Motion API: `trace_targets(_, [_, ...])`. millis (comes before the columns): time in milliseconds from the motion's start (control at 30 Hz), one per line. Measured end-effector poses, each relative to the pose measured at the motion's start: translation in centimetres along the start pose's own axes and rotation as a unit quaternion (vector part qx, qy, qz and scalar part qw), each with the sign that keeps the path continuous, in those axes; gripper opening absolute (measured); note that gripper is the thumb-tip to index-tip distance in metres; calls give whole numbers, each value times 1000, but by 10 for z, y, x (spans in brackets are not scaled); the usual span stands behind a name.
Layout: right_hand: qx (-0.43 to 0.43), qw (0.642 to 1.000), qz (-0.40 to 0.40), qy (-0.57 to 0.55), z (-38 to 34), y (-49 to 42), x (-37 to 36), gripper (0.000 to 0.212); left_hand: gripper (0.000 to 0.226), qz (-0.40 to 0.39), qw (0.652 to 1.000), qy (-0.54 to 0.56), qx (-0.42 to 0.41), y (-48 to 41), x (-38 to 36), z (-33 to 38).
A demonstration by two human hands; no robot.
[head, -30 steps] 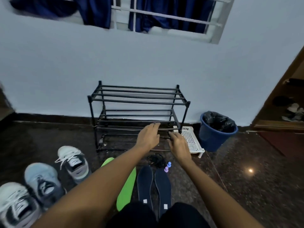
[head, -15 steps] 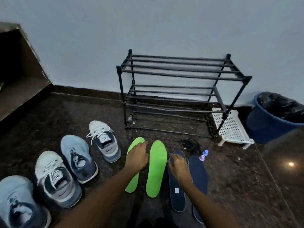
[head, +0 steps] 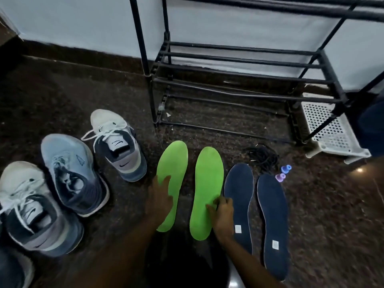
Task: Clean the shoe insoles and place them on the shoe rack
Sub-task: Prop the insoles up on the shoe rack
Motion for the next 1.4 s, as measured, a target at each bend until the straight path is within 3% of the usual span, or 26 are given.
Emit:
trace_targets(133, [-9,998,12,-66,0,-2,-8,18,71,22,998,14,55,2,-3,-5])
trace_targets(233, [-18,995,1,-99,1,-7,-10,20,56,33,992,85,83,4,-3,-7])
trace_targets(367, [-37,990,-11,-137,2,-11,0,20,41,55,982,166,70,4,-1,-6])
trace_targets(633, [-23,986,-15,-162,-20,4,36,25,40,119,963,242,21,22,37,21])
trace_targets(967, [70,981,38,-179,-81,29,112,26,41,170,953,244,-45,42,132,63])
trace_targets(1400, [126,960,101,-227,-170,-3,216,28,26,216,940,259,-49,10,238,125])
Point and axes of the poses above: each hand's wrist, its own y-axis away from the middle knuckle, its own x-axis out of the back of the hand, z = x × y, the point moved 6 cm from there along -y, towards the middle knuckle, and after that the axes turned 8 degrees about -x, right-handed, at the moved point
